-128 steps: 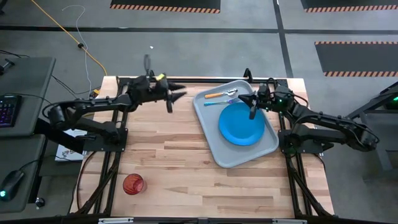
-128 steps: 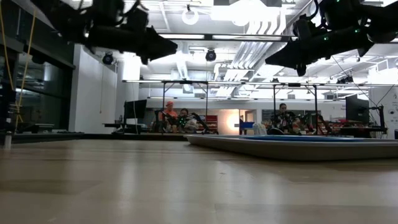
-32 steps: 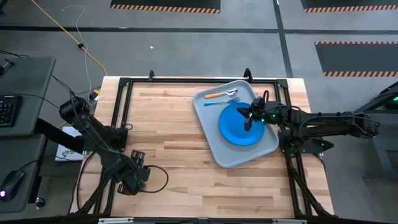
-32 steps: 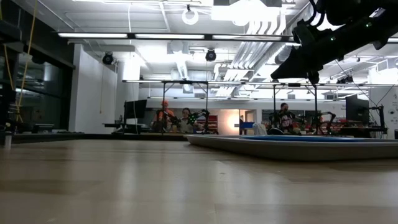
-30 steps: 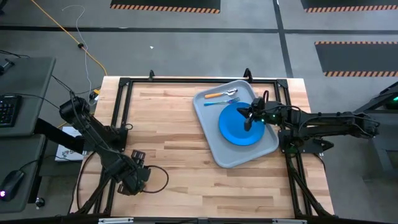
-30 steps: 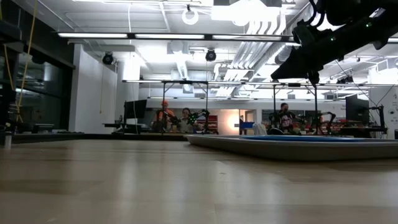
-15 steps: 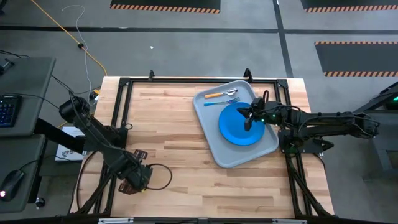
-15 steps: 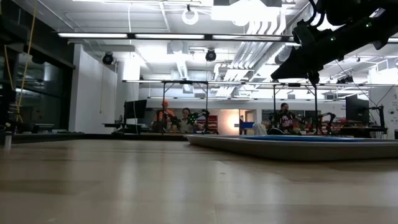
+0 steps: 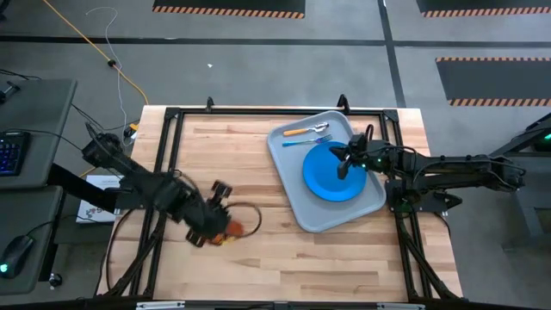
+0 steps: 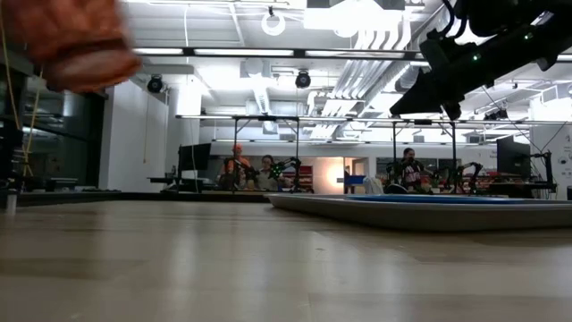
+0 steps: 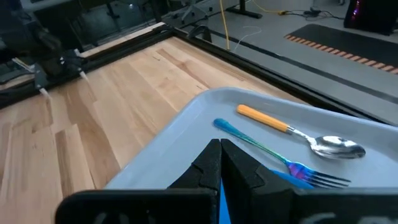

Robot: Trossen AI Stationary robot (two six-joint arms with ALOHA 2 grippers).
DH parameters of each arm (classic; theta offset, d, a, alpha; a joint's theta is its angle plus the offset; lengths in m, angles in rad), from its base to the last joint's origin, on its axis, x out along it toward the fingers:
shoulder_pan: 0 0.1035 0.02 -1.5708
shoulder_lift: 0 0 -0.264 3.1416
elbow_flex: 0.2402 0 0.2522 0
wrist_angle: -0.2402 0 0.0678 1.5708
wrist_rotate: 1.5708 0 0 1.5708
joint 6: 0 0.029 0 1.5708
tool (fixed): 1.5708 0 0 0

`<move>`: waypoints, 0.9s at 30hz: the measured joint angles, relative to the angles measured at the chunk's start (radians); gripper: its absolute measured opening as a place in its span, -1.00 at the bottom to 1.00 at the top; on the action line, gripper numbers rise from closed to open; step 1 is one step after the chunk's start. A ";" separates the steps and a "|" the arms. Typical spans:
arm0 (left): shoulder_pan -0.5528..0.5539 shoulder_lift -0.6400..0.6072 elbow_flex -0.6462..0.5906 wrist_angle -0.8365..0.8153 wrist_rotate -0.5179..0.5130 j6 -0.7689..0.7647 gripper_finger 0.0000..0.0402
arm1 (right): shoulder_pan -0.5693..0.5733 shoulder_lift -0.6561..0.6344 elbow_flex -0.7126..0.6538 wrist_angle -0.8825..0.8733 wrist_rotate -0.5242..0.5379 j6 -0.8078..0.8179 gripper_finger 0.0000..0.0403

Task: Pick and place plate/cup/fork/spoon on tray
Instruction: Put the orange cup on the gray serving tray to the top left of the blue plate

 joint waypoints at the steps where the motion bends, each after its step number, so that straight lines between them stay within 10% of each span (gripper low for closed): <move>1: 0.026 0.000 0.017 0.007 -0.023 0.046 -0.98 | 0.000 0.000 0.000 0.006 0.000 -0.007 -1.00; 9: 0.274 0.021 0.023 0.190 -0.064 0.337 -0.98 | 0.026 0.000 0.000 0.144 -0.062 -0.091 -1.00; 19: 0.449 0.187 0.023 0.586 0.150 0.488 -0.99 | 0.089 -0.009 0.000 0.178 -0.079 -0.145 -1.00; 27: 0.512 0.261 0.021 0.565 0.151 0.407 -0.99 | 0.104 -0.083 0.000 -0.165 0.189 0.046 -1.00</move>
